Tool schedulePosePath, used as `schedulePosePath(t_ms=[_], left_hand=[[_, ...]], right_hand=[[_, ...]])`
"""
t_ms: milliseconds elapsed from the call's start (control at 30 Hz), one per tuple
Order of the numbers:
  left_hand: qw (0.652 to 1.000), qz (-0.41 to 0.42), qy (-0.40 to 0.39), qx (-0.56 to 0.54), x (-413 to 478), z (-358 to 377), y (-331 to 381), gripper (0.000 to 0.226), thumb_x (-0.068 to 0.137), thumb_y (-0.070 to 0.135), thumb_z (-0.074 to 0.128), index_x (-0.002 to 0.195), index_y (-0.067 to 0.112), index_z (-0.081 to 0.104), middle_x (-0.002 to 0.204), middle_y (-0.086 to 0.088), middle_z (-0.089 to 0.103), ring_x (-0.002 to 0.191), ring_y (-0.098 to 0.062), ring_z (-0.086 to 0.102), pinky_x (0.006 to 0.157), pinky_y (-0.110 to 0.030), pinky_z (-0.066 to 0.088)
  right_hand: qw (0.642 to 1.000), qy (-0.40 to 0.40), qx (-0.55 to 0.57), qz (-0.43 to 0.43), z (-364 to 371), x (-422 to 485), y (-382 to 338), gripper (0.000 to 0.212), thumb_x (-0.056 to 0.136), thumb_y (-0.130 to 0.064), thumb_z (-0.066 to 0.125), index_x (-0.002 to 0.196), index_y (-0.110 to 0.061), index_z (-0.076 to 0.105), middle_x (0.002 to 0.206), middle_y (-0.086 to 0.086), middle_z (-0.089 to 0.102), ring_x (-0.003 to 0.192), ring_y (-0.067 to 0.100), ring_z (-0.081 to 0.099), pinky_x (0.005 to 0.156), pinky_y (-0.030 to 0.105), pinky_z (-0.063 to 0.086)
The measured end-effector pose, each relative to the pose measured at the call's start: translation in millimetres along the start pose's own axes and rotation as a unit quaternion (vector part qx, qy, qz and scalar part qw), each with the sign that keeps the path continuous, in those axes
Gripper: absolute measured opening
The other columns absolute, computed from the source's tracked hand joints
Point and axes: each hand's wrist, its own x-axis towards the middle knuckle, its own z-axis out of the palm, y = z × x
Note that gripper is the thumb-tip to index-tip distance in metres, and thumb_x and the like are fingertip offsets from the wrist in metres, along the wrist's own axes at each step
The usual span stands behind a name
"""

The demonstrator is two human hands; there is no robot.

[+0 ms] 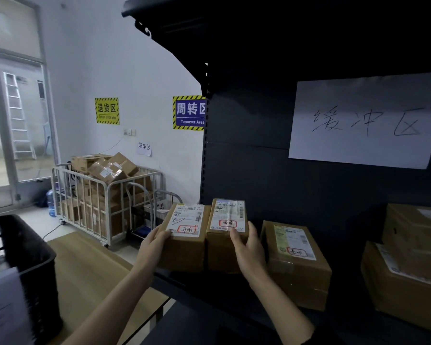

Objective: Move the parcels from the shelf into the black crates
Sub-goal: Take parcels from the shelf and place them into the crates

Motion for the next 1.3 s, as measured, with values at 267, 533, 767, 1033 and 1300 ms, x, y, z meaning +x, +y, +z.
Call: schedulePosePath(t_ms=[267,533,767,1033,1300], left_hand=[[0.997,0.061,0.038,-0.027,-61.4,-27.3,14.5,0.043,0.094,0.028,0.047,0.136,0.026,0.042,0.123,-0.009,0.051,0.100,-0.020,0.052,0.075,-0.031,0.046],[0.991,0.084,0.108,-0.013,-105.4,-79.2,22.1,0.045,0.093,0.027,0.049,0.137,0.024,0.040,0.124,-0.007,0.051,0.103,-0.019,0.053,0.079,-0.031,0.046],[0.980,0.095,0.172,-0.023,-126.7,-142.8,28.8,0.037,0.093,0.020,0.048,0.130,0.023,0.047,0.109,-0.001,0.059,0.097,-0.015,0.057,0.076,-0.028,0.047],[0.963,0.098,0.251,-0.024,-147.6,-271.7,43.5,0.040,0.093,0.016,0.048,0.133,0.015,0.047,0.121,-0.008,0.057,0.095,-0.014,0.058,0.070,-0.024,0.045],[0.953,0.086,0.288,-0.028,-158.6,-408.4,57.3,0.034,0.093,0.024,0.049,0.127,0.025,0.046,0.113,-0.002,0.058,0.098,-0.018,0.055,0.085,-0.043,0.051]], right_hand=[[0.994,-0.067,0.072,-0.041,2.9,-36.6,-17.8,0.040,0.094,-0.035,0.050,0.132,-0.030,0.040,0.116,-0.014,0.054,0.111,0.007,0.052,0.096,0.029,0.045],[0.980,-0.131,0.140,-0.058,39.5,-69.7,-28.4,0.033,0.092,-0.030,0.052,0.122,-0.036,0.039,0.108,-0.022,0.052,0.100,-0.006,0.051,0.078,0.014,0.044],[0.967,-0.188,0.158,-0.065,99.0,-90.6,-49.3,0.034,0.093,-0.025,0.051,0.126,-0.027,0.042,0.109,-0.018,0.056,0.102,-0.001,0.055,0.078,0.015,0.048],[0.954,-0.245,0.161,-0.068,220.2,-131.3,-90.7,0.038,0.093,-0.029,0.051,0.130,-0.024,0.041,0.114,-0.010,0.057,0.114,0.015,0.056,0.097,0.041,0.049],[0.935,-0.300,0.175,-0.073,348.6,-168.3,-138.0,0.037,0.092,-0.033,0.053,0.127,-0.033,0.041,0.123,-0.006,0.057,0.117,0.016,0.054,0.101,0.046,0.046]])
